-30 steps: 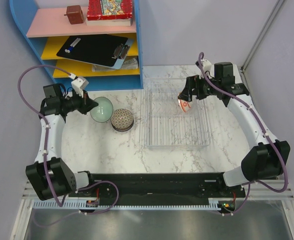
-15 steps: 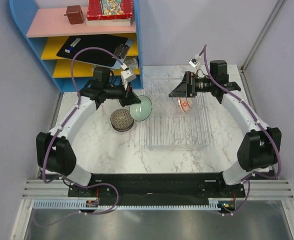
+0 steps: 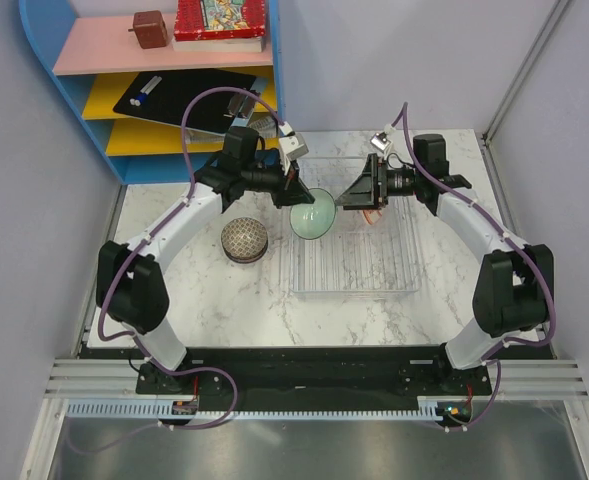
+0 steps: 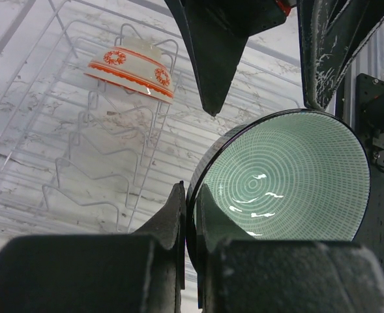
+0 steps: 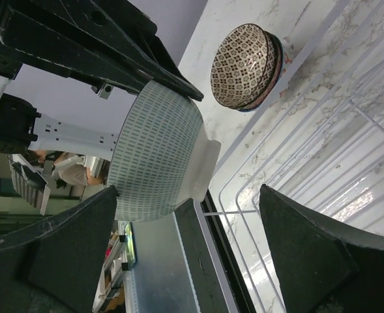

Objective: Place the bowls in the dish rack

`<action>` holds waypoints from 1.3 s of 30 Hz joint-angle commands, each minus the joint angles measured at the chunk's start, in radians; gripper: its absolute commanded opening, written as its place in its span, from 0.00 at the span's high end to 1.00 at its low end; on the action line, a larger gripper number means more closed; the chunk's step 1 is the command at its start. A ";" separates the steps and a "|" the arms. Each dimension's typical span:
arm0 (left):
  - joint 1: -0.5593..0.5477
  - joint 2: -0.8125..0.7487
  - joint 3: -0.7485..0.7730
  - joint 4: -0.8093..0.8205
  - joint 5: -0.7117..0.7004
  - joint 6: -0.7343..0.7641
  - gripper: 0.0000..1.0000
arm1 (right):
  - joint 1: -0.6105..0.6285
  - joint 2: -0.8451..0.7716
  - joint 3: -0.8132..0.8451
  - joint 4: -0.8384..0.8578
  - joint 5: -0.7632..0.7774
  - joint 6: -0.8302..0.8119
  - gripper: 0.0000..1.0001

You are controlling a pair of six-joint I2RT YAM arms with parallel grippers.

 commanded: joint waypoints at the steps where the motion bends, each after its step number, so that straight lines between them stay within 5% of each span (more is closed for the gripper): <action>1: -0.024 -0.004 0.046 0.069 -0.027 -0.050 0.98 | 0.033 0.016 -0.010 0.086 -0.057 0.033 0.02; 24: -0.033 0.003 0.059 0.070 -0.087 -0.028 0.98 | 0.056 0.015 -0.053 0.159 -0.147 0.088 0.07; 39: -0.049 0.013 0.057 0.070 -0.107 -0.030 0.98 | 0.073 0.030 -0.068 0.288 -0.167 0.185 0.54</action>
